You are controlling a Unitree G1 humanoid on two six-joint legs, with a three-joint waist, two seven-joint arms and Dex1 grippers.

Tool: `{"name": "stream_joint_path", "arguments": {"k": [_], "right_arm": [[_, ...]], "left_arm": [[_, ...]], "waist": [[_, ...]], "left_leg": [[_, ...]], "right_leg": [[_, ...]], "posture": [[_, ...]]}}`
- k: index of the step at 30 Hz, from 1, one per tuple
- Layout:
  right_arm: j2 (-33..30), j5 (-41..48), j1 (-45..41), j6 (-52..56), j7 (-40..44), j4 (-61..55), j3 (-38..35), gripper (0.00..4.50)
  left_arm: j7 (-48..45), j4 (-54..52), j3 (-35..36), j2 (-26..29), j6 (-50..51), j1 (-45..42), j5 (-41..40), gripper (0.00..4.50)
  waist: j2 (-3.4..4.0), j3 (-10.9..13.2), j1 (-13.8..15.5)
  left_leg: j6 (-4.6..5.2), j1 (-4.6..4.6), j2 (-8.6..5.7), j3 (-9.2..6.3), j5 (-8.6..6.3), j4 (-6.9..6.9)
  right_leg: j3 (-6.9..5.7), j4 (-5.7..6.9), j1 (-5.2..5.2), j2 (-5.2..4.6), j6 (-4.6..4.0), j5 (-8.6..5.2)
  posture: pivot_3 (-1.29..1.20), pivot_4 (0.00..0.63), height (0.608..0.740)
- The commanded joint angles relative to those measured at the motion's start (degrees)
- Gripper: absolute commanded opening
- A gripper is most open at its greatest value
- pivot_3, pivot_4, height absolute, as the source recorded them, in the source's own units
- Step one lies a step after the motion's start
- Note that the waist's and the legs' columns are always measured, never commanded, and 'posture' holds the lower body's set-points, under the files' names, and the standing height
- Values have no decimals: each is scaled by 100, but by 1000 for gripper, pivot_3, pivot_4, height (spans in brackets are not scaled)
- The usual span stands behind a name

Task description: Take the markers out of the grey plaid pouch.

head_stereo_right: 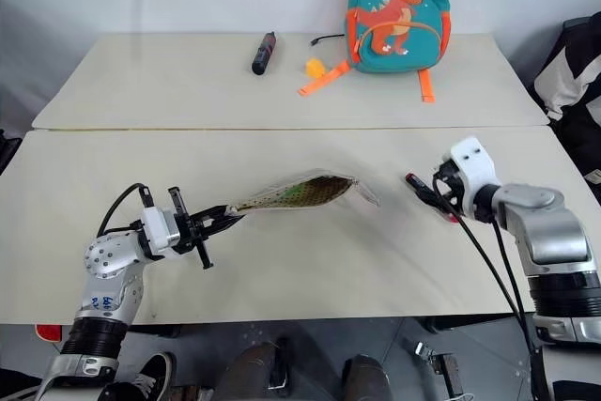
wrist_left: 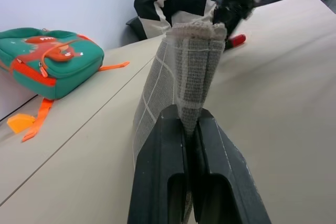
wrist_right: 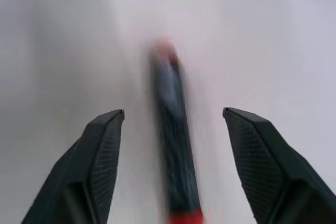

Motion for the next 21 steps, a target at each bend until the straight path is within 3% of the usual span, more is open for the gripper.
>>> {"name": "stream_joint_path", "arguments": {"k": [1, 5, 13, 16, 21], "right_arm": [[-36, 806, -206, 123, 374, -1123, -536, 3196], [-116, 1318, -88, 182, 718, -2148, -437, 3196], [663, 515, 289, -889, 244, -2696, 802, 3196], [983, 422, 261, -861, 9, -2457, 945, 2588], [1038, 160, 306, -1134, 114, -2151, 1153, 885]], "left_arm": [[-38, -140, 22, 2, -124, -11, -73, 0], [-59, -95, 15, -26, -136, -57, -78, 0], [-59, -105, -30, -107, -53, -216, -87, 0], [-55, -136, -47, -123, -31, -223, -77, 0], [-19, -249, -97, -148, 6, -175, -71, 0]], "waist": [[0, 0, -1], [-2, 0, 32], [-2, 0, 9], [-2, 0, 4], [-2, 0, 10]], "left_leg": [[0, 1, 1, 0, 0, -1], [0, -3, 0, -15, -2, 0], [-1, -2, -2, -10, -4, 0], [0, -2, -3, -7, -3, 0], [0, -1, -4, -8, -2, 1]], "right_leg": [[1, 0, 0, -1, 0, 0], [6, -4, 8, -3, 0, 0], [6, -2, 4, -1, 1, 0], [3, 0, 3, 1, 1, 0], [1, 0, 4, 3, 1, 0]], "posture": [[0, 150, 740], [0, 150, 740], [0, 150, 740], [0, 150, 740], [0, 150, 740]]}}
